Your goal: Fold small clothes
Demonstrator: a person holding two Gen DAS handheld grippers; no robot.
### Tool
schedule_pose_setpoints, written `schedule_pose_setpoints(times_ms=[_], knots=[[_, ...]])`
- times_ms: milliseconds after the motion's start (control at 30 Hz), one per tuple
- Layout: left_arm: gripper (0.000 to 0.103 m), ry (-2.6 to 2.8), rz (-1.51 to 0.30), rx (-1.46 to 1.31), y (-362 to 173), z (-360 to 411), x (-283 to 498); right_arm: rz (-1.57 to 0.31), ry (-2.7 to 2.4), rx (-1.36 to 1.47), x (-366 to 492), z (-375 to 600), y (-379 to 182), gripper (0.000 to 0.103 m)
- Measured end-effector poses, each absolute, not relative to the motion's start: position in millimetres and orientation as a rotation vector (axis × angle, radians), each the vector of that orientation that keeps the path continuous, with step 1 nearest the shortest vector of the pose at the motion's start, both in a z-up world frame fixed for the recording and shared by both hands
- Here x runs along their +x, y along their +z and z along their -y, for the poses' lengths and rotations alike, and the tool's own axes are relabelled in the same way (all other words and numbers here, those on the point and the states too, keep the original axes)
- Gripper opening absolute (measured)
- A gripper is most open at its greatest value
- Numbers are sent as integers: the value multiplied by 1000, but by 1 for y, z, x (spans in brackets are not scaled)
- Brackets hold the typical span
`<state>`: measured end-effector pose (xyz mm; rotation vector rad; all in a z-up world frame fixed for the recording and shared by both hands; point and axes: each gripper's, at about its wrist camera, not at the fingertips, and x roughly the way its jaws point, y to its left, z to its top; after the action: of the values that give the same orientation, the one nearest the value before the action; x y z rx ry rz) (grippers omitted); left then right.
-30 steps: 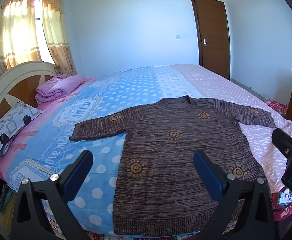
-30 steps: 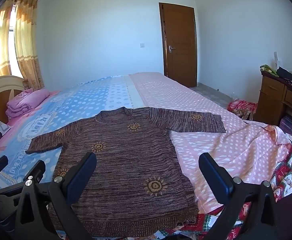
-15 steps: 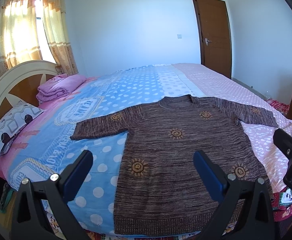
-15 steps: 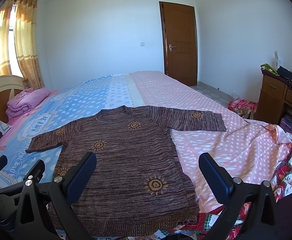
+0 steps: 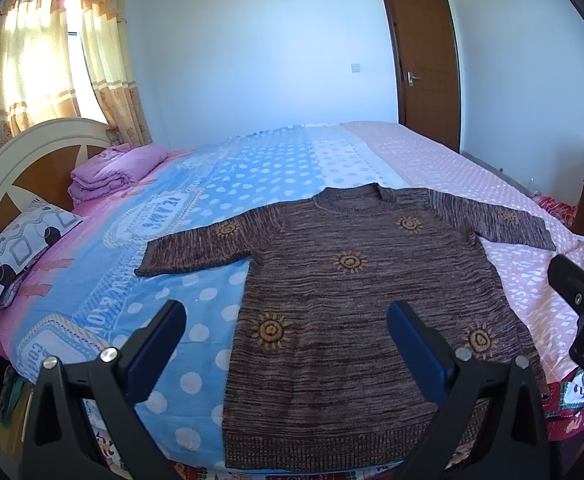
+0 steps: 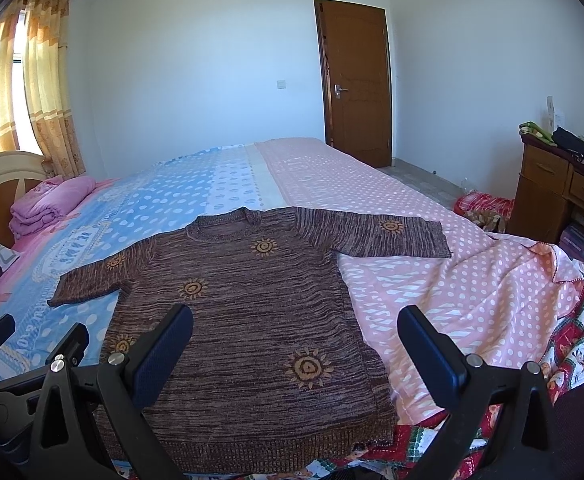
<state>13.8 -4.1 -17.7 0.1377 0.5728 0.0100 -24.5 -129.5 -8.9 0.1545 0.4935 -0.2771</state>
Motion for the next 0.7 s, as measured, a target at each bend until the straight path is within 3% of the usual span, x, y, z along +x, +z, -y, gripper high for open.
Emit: schedule_pose_setpoints(times_ms=[700], knots=[[103, -72, -594, 125, -28, 1, 42, -522, -335, 116, 14, 134, -7, 102]])
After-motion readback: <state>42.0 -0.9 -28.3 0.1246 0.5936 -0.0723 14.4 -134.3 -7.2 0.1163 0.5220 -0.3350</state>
